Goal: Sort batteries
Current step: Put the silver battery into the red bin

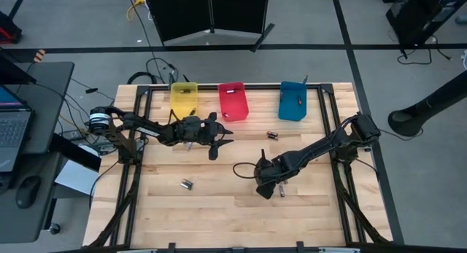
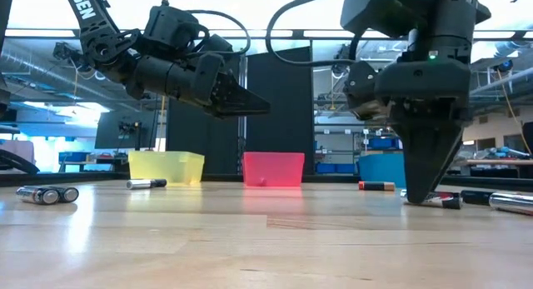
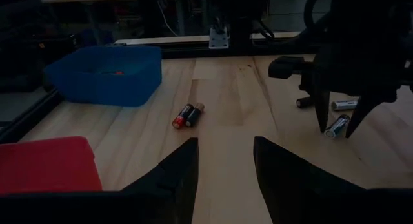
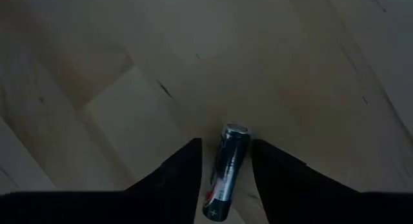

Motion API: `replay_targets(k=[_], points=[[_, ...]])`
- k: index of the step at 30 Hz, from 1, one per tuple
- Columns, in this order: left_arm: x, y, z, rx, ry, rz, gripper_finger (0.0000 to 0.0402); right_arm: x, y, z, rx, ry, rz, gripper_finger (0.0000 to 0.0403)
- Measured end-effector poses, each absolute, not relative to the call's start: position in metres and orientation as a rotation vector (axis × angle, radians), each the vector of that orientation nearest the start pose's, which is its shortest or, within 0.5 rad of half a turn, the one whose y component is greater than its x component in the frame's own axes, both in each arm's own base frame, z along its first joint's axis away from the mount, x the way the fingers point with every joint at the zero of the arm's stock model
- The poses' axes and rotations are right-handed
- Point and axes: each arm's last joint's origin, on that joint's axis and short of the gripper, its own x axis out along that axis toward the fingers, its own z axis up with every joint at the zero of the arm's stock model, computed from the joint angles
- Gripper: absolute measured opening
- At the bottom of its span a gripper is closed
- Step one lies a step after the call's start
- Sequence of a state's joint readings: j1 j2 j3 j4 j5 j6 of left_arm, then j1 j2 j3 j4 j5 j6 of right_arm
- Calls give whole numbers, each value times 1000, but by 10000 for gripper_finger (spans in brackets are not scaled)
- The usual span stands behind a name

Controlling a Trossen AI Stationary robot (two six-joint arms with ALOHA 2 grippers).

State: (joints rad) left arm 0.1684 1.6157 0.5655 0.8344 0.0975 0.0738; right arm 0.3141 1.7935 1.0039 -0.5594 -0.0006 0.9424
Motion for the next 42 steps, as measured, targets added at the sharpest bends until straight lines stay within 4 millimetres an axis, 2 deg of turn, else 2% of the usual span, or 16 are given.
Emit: replay_targets(k=[8,14,19,24,29,35,39,42], points=[[297,47,165,25,201,61,156,299,93,133,467,1346,-315,56],[298,47,172,27,133,33,156,306,77,140,395,1386,-252,56],[286,45,169,36,43,34,156,319,50,161,266,1344,-269,56],[251,41,160,12,-108,60,156,335,15,182,152,1296,-274,56],[223,39,150,8,-150,131,156,356,-30,211,60,1159,-260,56],[216,39,147,-5,-131,166,156,367,-91,241,-74,1006,-280,56],[216,38,147,-19,-135,165,156,363,-127,251,-142,968,-300,56],[216,39,147,-20,-134,166,156,364,-150,248,-170,972,-283,56]])
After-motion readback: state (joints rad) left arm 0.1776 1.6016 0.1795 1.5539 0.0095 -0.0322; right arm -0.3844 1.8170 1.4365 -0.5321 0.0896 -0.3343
